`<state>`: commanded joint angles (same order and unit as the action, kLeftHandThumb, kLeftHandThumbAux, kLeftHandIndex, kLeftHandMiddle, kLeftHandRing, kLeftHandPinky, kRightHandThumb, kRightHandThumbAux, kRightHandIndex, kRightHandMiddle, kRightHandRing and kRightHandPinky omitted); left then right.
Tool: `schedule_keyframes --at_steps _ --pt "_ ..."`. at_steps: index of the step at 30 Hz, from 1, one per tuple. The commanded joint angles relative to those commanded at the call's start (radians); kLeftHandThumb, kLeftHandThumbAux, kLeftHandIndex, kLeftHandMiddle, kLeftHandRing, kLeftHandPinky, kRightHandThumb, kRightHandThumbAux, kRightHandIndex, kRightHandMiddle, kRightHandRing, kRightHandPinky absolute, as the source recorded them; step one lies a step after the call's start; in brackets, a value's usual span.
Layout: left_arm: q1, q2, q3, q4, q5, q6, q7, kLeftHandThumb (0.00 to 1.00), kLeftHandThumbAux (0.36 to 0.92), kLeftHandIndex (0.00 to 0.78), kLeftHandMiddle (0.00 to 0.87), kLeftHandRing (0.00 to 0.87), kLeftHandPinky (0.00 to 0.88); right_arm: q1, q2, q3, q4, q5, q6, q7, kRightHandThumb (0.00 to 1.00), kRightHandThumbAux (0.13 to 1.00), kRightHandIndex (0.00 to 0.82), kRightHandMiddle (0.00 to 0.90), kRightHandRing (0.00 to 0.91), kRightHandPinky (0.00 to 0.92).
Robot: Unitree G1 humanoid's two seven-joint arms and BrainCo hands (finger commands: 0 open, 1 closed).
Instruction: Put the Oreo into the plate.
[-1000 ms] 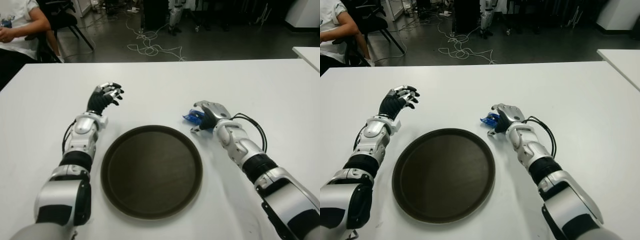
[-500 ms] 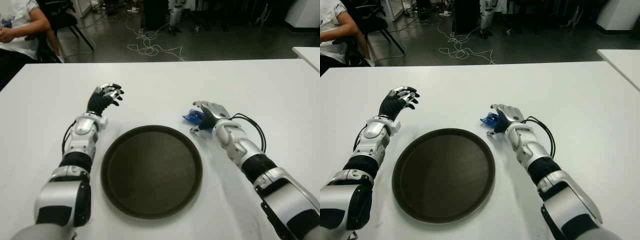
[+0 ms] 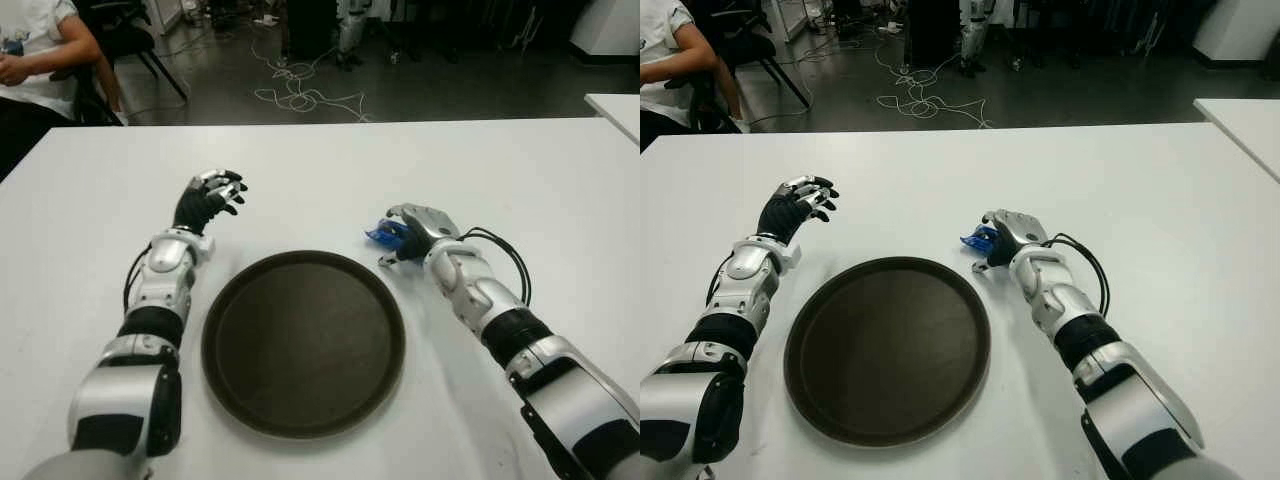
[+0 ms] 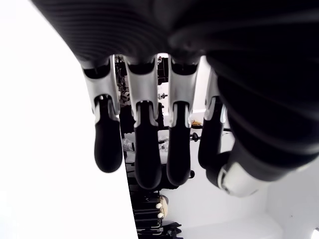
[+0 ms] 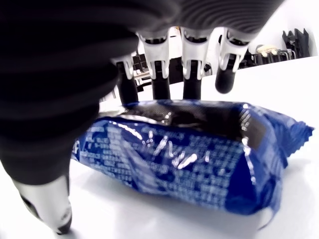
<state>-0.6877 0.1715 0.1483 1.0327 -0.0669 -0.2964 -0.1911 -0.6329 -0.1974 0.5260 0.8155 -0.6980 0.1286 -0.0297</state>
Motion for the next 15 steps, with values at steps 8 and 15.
schedule_keyframes --at_steps 8,15 --pt "-0.003 0.001 -0.002 0.004 0.004 0.005 0.005 0.834 0.673 0.419 0.464 0.499 0.563 -0.017 -0.009 0.019 -0.005 -0.018 0.047 0.045 0.000 0.723 0.215 0.202 0.208 0.184" --pt "-0.001 -0.001 -0.003 0.002 0.005 -0.006 0.011 0.833 0.673 0.419 0.464 0.500 0.558 -0.024 -0.017 0.026 -0.005 -0.016 0.050 0.056 0.000 0.730 0.220 0.205 0.210 0.190"
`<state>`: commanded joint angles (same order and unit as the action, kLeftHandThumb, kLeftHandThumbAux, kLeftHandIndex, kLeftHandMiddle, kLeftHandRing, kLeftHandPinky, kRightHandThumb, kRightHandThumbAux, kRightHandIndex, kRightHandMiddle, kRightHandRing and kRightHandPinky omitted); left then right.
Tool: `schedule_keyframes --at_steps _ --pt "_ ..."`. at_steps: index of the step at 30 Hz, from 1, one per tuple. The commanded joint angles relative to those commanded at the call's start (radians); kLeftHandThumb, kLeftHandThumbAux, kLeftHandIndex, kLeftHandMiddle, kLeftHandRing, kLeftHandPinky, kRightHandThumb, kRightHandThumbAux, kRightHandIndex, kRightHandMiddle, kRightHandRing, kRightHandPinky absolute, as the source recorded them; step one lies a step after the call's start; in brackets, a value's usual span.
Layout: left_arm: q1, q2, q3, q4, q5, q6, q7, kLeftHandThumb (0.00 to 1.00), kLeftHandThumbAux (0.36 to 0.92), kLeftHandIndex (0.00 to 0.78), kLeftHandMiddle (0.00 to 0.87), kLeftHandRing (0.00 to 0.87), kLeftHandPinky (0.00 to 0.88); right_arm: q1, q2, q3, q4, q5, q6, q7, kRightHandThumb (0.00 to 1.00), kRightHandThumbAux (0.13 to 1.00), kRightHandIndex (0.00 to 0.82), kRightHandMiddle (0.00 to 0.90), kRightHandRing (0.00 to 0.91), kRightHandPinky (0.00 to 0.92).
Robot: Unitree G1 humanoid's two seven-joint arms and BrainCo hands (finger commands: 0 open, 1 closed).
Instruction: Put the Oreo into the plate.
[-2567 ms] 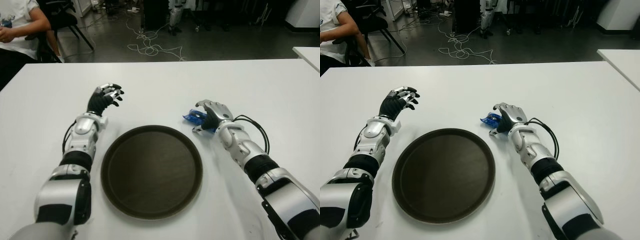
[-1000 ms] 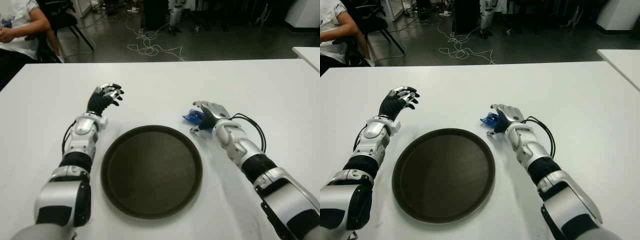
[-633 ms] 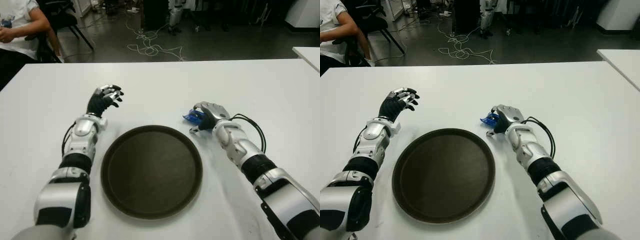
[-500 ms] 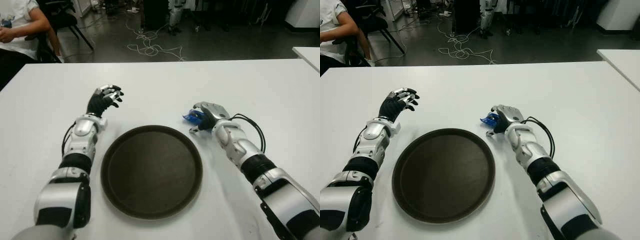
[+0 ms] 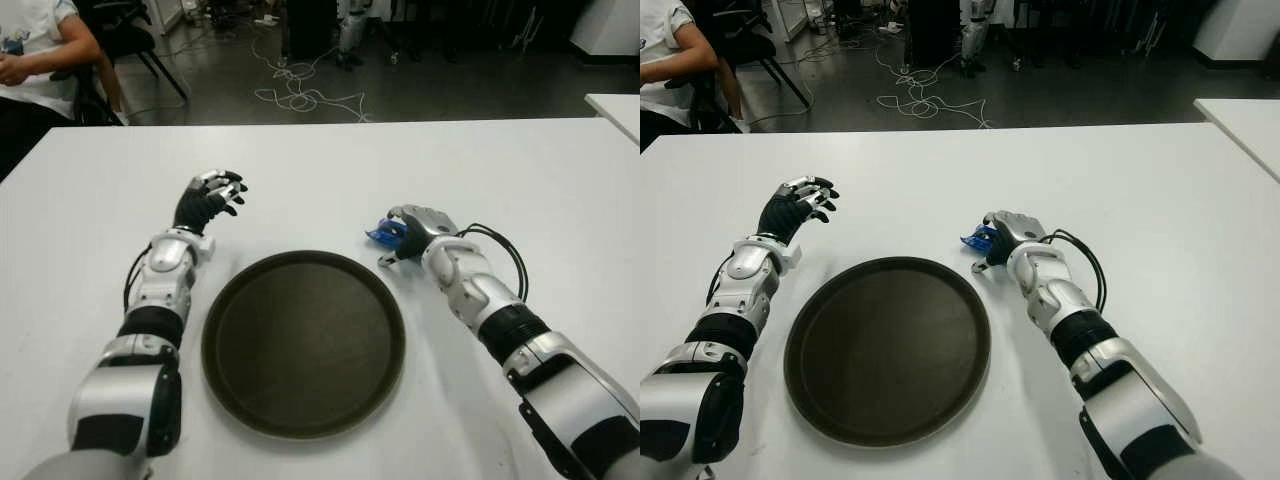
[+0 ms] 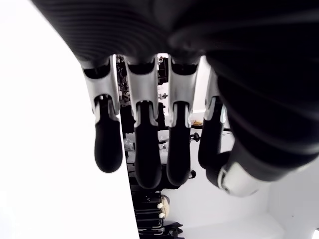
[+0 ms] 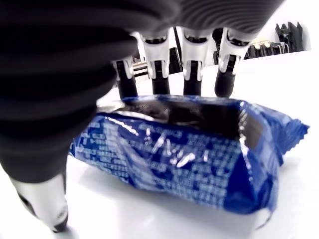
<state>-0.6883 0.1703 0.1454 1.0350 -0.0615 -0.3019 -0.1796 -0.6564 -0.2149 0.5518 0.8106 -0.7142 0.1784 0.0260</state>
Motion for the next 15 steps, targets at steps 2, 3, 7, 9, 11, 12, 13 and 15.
schedule_keyframes --at_steps 2,3,7,9,11,12,13,15 --pt "0.001 0.000 -0.001 -0.002 0.000 -0.002 0.000 0.833 0.673 0.419 0.464 0.498 0.555 -0.003 -0.002 0.002 0.003 0.002 0.000 0.004 0.000 0.731 0.222 0.207 0.213 0.197" --pt "0.001 0.000 -0.001 -0.001 0.001 -0.001 0.001 0.833 0.673 0.419 0.463 0.497 0.554 -0.008 -0.004 0.002 0.009 0.003 0.000 0.011 0.000 0.732 0.224 0.209 0.215 0.203" --pt "0.000 0.000 -0.001 -0.002 0.000 0.002 -0.001 0.833 0.673 0.419 0.463 0.496 0.554 -0.014 -0.010 0.002 0.014 0.009 -0.004 0.024 0.000 0.733 0.227 0.218 0.230 0.235" --pt "0.001 0.001 -0.001 -0.004 -0.002 0.003 -0.003 0.833 0.673 0.419 0.463 0.495 0.552 -0.014 -0.012 0.001 0.013 0.010 -0.006 0.027 0.000 0.734 0.220 0.216 0.230 0.238" --pt "0.001 0.001 -0.001 -0.004 -0.002 0.005 -0.004 0.833 0.673 0.419 0.462 0.494 0.552 -0.015 -0.014 0.000 0.014 0.011 -0.007 0.031 0.000 0.734 0.220 0.218 0.235 0.249" --pt "0.000 0.001 -0.001 -0.004 -0.002 0.005 -0.005 0.833 0.673 0.419 0.462 0.494 0.552 -0.016 -0.015 0.000 0.015 0.011 -0.008 0.032 0.000 0.734 0.220 0.219 0.238 0.254" --pt "0.000 0.001 -0.002 -0.004 -0.002 0.005 -0.005 0.833 0.673 0.419 0.462 0.494 0.552 -0.018 -0.017 0.000 0.017 0.012 -0.009 0.036 0.000 0.733 0.218 0.219 0.239 0.256" --pt "0.001 0.001 -0.002 -0.004 -0.001 0.004 -0.006 0.833 0.673 0.419 0.462 0.494 0.554 -0.022 -0.019 0.000 0.021 0.011 -0.009 0.044 0.000 0.732 0.215 0.218 0.239 0.258"
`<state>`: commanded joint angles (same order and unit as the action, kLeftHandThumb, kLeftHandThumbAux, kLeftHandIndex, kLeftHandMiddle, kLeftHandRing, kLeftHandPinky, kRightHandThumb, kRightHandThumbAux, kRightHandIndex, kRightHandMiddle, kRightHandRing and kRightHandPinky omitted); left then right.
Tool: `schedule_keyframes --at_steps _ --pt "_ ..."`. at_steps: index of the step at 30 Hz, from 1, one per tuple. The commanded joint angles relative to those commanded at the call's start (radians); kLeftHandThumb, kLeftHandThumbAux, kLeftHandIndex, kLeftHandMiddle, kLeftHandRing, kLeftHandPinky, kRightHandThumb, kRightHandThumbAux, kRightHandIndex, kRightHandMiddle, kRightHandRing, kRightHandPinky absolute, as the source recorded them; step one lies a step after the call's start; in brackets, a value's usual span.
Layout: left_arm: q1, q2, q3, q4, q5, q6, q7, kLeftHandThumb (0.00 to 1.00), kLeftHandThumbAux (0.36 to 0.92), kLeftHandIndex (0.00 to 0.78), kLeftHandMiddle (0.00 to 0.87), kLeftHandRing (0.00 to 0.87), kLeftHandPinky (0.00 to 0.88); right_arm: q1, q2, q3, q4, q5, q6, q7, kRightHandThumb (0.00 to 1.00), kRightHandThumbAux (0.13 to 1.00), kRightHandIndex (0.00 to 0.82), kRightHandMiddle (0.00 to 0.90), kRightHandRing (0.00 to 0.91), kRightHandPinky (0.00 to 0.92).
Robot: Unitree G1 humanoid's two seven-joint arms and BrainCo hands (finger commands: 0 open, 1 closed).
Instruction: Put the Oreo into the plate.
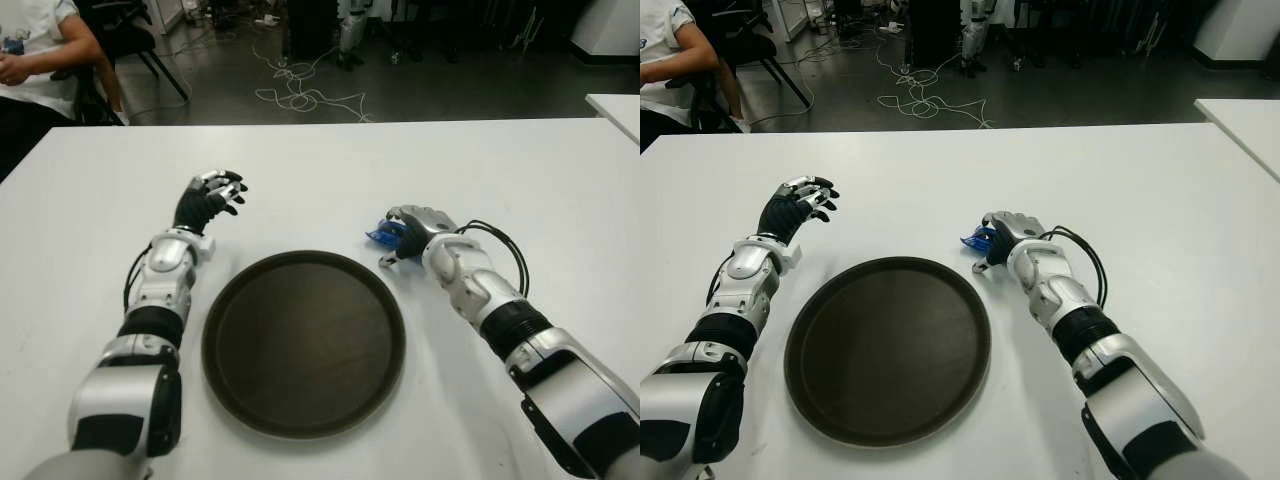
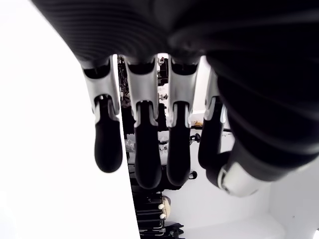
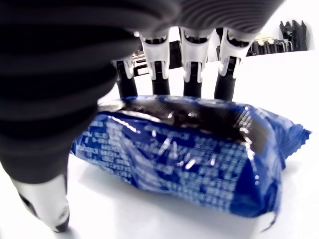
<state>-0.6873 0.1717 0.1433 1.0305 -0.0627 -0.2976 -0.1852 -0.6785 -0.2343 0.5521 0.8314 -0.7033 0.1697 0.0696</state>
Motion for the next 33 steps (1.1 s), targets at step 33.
schedule_keyframes --at_steps 33 --pt "0.004 0.002 0.003 -0.007 -0.007 0.009 -0.006 0.833 0.673 0.415 0.467 0.500 0.558 -0.043 -0.049 0.063 -0.006 -0.091 0.054 0.000 0.000 0.840 0.379 0.390 0.418 0.486"
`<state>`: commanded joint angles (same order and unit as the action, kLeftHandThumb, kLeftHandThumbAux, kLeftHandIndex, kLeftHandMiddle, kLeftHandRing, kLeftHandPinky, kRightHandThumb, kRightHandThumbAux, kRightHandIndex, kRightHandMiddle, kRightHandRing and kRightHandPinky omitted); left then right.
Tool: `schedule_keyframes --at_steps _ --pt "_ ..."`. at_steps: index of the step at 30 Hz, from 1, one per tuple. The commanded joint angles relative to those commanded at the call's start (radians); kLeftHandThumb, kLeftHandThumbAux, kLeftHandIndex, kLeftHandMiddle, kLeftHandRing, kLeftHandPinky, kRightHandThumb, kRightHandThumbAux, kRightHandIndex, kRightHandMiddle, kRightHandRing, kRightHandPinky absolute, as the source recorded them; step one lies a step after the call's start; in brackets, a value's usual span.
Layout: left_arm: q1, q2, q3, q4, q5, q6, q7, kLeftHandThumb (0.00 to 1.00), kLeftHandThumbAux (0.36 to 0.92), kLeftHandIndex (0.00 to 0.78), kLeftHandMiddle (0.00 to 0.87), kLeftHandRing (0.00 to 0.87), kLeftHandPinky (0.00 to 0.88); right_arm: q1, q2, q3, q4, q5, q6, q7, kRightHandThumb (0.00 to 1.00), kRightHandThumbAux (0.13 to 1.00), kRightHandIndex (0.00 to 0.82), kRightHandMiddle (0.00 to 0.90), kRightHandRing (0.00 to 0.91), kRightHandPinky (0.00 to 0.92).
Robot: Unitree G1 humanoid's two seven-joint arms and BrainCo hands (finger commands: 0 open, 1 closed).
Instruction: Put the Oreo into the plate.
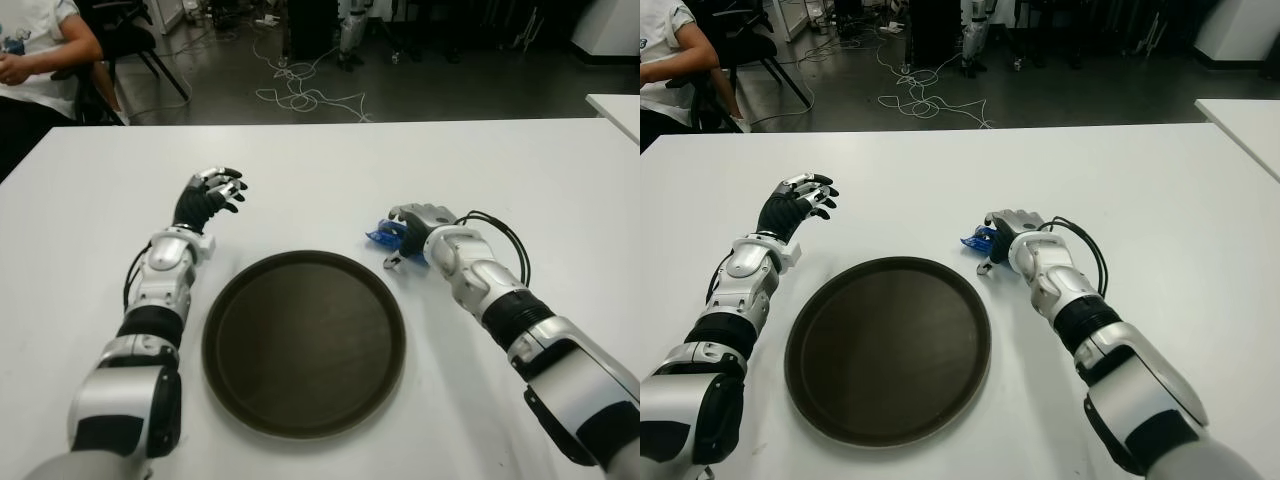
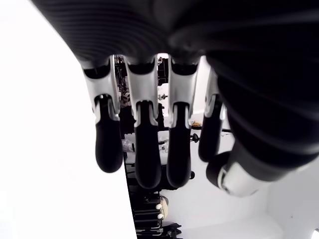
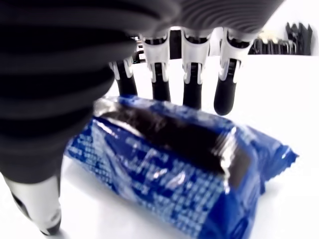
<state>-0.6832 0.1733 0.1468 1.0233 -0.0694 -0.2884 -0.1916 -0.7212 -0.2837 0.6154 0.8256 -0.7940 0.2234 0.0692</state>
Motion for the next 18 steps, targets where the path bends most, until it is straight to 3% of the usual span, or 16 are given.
schedule_keyframes --at_steps 4,5,6,9,18 --pt "0.001 0.000 0.001 -0.001 -0.003 0.000 -0.006 0.833 0.673 0.418 0.467 0.502 0.562 0.003 -0.007 0.006 -0.010 -0.020 -0.002 -0.032 0.103 0.875 0.454 0.529 0.549 0.587" --pt "0.001 0.001 0.002 -0.001 -0.004 -0.001 -0.008 0.834 0.673 0.418 0.466 0.502 0.563 0.003 -0.009 0.007 -0.012 -0.023 -0.002 -0.037 0.312 0.825 0.443 0.556 0.570 0.596" --pt "0.002 0.001 0.003 -0.001 -0.005 -0.002 -0.010 0.834 0.673 0.418 0.466 0.502 0.562 0.002 -0.013 0.009 -0.014 -0.025 -0.006 -0.041 0.446 0.793 0.436 0.572 0.584 0.602" --pt "0.003 0.001 0.004 -0.003 -0.007 -0.003 -0.013 0.833 0.673 0.419 0.465 0.497 0.551 0.001 -0.020 0.010 -0.017 -0.025 -0.017 -0.047 0.608 0.754 0.427 0.592 0.597 0.592" --pt "0.006 0.003 0.001 -0.012 -0.004 0.005 -0.014 0.833 0.673 0.419 0.464 0.493 0.551 0.005 -0.039 -0.005 -0.039 -0.013 -0.054 -0.040 0.687 0.735 0.421 0.557 0.560 0.539"
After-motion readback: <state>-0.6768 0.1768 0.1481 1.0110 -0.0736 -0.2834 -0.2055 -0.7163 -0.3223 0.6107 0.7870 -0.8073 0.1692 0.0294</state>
